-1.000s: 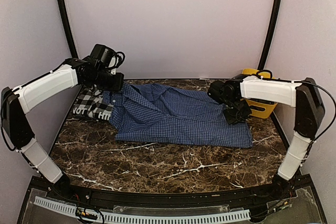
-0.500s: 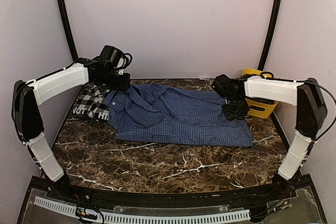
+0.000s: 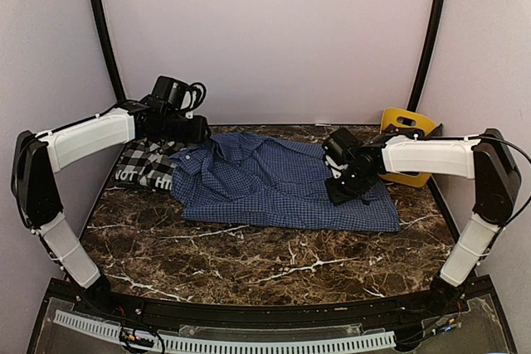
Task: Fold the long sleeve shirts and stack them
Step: Smooth out the 1/3-folded shirt at the center of the board.
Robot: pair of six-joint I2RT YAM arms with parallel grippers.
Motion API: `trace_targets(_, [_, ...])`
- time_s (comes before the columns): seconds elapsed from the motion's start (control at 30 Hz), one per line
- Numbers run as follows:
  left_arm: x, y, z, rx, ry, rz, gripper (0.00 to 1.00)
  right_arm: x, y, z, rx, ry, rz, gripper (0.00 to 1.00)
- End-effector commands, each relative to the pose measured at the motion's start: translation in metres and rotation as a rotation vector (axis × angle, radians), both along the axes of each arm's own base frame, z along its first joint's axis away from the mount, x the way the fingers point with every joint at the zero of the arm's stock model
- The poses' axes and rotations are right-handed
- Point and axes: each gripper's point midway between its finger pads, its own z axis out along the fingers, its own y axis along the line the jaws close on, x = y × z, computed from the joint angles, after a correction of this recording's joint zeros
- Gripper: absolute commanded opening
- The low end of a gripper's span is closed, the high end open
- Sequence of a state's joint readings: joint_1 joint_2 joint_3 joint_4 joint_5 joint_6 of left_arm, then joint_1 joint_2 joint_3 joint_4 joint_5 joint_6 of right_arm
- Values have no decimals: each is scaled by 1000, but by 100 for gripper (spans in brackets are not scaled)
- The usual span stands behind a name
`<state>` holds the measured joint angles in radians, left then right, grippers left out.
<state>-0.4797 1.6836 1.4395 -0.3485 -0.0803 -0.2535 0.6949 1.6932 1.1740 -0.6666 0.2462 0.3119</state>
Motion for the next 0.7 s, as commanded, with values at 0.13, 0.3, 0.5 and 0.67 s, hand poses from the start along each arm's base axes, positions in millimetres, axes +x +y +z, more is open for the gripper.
trace_targets(0.13, [-101,3,-76,-189,232,-100,52,-5,84,4,344,19,225,43])
trace_targets(0.3, [-135,16,-130,-204,359,-58,55,-11,69,-29,276,78,171,41])
trace_targets(0.5, [-157,23,-158,-219,420,-41,55,-30,41,-57,238,154,88,40])
trace_targets(0.67, [-164,16,-161,-285,413,-70,56,-46,15,-71,190,190,18,40])
